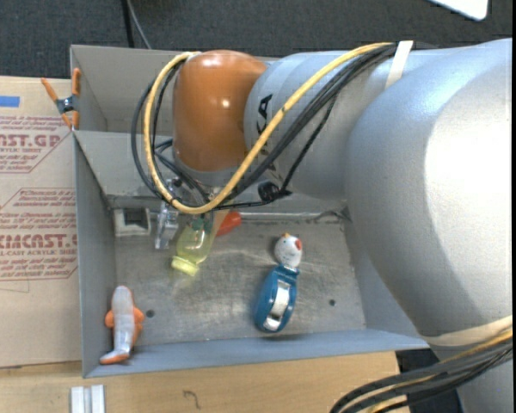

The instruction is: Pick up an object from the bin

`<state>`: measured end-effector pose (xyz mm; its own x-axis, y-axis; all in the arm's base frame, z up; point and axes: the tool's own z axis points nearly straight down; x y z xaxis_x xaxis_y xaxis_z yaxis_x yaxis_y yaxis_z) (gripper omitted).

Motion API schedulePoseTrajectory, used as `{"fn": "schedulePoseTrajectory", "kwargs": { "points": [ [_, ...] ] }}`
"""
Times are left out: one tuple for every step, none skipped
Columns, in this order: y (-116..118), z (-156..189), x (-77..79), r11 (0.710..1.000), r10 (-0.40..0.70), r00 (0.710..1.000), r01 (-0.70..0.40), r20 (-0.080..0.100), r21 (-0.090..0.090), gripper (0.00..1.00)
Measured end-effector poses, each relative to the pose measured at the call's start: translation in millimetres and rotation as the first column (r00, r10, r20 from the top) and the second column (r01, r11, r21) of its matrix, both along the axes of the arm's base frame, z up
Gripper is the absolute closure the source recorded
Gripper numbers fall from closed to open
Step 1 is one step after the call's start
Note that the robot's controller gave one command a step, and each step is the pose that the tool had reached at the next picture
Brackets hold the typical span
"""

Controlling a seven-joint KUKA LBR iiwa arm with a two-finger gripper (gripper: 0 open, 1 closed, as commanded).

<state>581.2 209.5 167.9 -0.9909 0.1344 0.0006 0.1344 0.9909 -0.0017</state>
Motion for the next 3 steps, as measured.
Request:
{"fn": "schedulePoseTrajectory", "kwargs": {
  "points": [
    [-27.4, 34.0, -26.5, 0.989, -0.147, 0.989, 0.147, 0.003, 0.004, 1.00],
    [-62.7, -15.2, -13.9, 0.973, 0.230, 0.973, -0.230, 0.003, 0.002, 0.00],
    [-71.7, -27.2, -10.2, 0.962, 0.272, 0.962, -0.272, 0.001, 0.002, 0.00]
  ]
}}
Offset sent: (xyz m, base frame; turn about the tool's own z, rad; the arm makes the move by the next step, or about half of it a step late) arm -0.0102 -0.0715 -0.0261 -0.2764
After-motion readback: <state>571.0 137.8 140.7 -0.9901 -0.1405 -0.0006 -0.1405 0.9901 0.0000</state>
